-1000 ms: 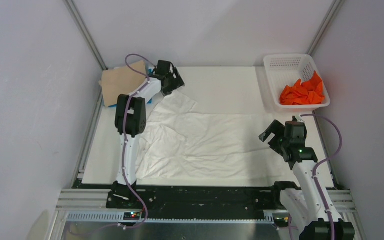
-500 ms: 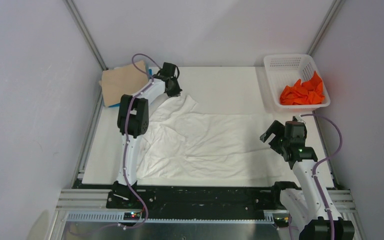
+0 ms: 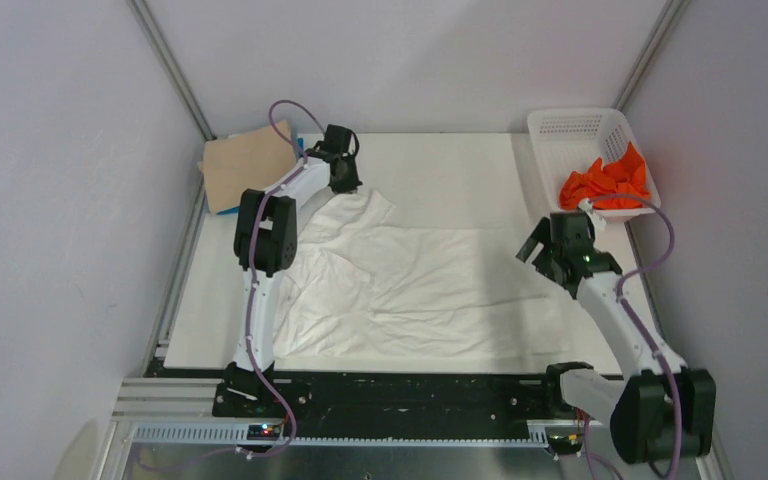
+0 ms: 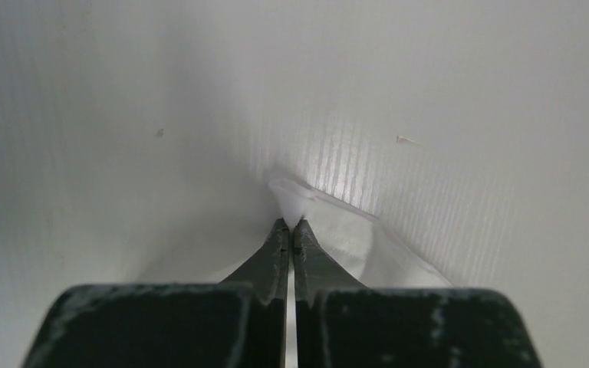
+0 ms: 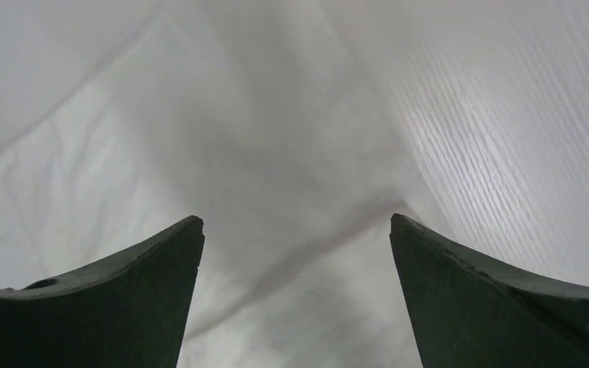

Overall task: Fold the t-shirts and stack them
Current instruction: Grab the side of the flattened tshirt furthest away from the robot with both arms

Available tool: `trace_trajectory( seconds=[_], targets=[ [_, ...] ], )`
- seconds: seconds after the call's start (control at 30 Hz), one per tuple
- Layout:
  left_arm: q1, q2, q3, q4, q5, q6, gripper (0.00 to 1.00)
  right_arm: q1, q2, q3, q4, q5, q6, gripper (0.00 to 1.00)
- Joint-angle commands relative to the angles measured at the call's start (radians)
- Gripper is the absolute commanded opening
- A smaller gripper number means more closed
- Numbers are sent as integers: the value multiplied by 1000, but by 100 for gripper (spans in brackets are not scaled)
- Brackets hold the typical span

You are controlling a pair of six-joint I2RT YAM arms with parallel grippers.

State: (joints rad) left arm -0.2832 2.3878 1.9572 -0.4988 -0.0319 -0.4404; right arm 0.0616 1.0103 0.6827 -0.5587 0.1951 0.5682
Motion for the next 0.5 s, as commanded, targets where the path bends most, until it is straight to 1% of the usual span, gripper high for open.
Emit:
trace_trajectory(
  seconds=[0.0, 0.03, 0.1, 0.2, 0.23, 0.27, 0.3, 0.33, 0.37, 0.4, 0.43, 0.47],
  targets=[
    [-3, -98, -19, -30, 2, 82, 0, 66, 194, 182, 42, 208, 82, 94],
    [-4, -108, -23, -30, 3, 86, 0, 77, 231, 243, 37, 262, 97, 92],
    [-6, -124, -31, -28, 0, 100, 0, 108, 389, 336, 25, 325, 103, 92],
    [-8, -151, -54, -22, -2, 110, 0, 135, 546, 473, -14, 366, 108, 91],
    [-10, -156, -58, -17, -1, 115, 0, 141, 626, 551, -45, 372, 115, 91],
    [-10, -165, -68, -14, -1, 116, 0, 154, 665, 589, -67, 375, 118, 91],
    [-10, -168, -72, -11, -1, 117, 0, 161, 746, 673, -109, 385, 123, 91],
    [-10, -176, -83, -8, -2, 119, 0, 177, 783, 715, -132, 414, 122, 91],
    [-10, -180, -87, -7, -1, 122, 0, 183, 864, 795, -182, 431, 120, 91],
    [-10, -186, -95, -3, -2, 123, 0, 190, 905, 885, -219, 454, 125, 91],
    [-9, -189, -98, -2, -3, 126, 0, 194, 979, 930, -293, 466, 130, 91],
    [-10, -194, -104, 0, -3, 127, 0, 196, 1015, 968, -324, 492, 136, 91]
  ],
)
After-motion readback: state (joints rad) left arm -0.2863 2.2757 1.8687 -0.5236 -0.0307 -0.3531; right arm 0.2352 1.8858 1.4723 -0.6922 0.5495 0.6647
